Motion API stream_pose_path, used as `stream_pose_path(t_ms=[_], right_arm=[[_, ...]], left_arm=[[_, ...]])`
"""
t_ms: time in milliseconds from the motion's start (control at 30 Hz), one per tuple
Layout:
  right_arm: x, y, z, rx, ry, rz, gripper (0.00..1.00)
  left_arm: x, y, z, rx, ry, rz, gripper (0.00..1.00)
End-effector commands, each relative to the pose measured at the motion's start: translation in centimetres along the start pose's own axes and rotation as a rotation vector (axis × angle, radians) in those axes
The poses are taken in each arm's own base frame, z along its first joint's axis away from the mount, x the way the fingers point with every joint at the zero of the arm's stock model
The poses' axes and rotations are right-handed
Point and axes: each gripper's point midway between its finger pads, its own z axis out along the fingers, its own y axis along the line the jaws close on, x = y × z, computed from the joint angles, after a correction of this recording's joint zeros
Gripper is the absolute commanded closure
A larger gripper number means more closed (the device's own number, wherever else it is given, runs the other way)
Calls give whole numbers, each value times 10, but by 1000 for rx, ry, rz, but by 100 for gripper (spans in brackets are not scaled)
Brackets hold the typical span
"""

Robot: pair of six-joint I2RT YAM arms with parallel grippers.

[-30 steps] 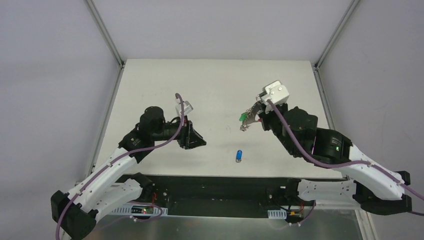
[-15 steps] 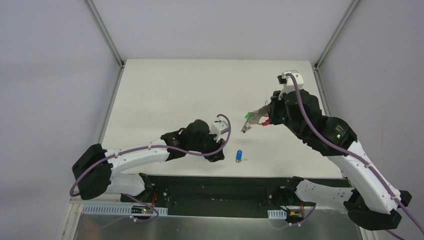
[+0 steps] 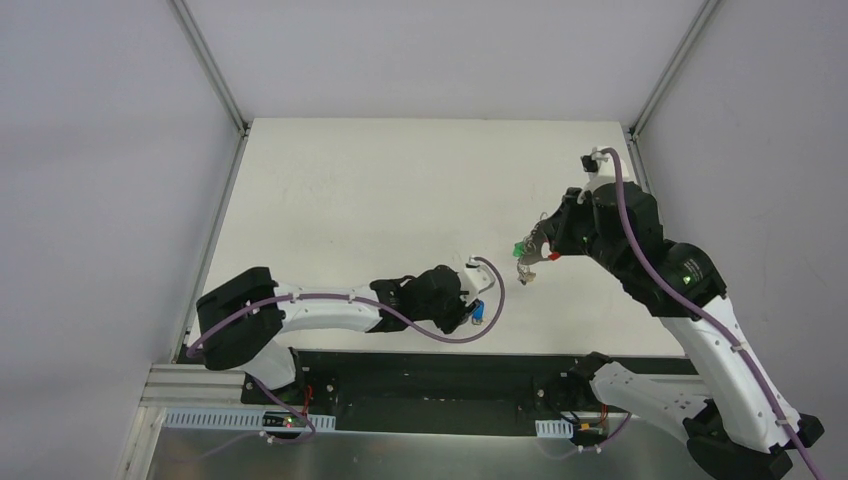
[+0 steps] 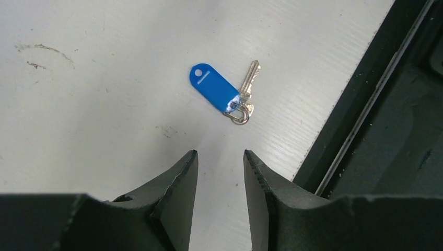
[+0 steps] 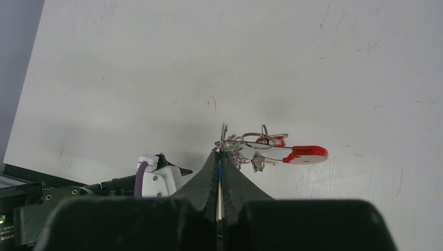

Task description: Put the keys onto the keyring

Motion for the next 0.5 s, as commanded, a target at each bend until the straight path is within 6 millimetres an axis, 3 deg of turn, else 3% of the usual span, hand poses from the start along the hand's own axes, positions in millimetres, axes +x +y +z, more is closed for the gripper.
stream_pose_path(t_ms=[0, 467], right_arm=[[-7, 3, -7, -34, -38, 60, 100], [3, 1, -5, -42, -2, 64, 100]], left_arm=[[-11, 3, 11, -24, -82, 25, 63], [-8, -30, 38, 32, -82, 88, 65]])
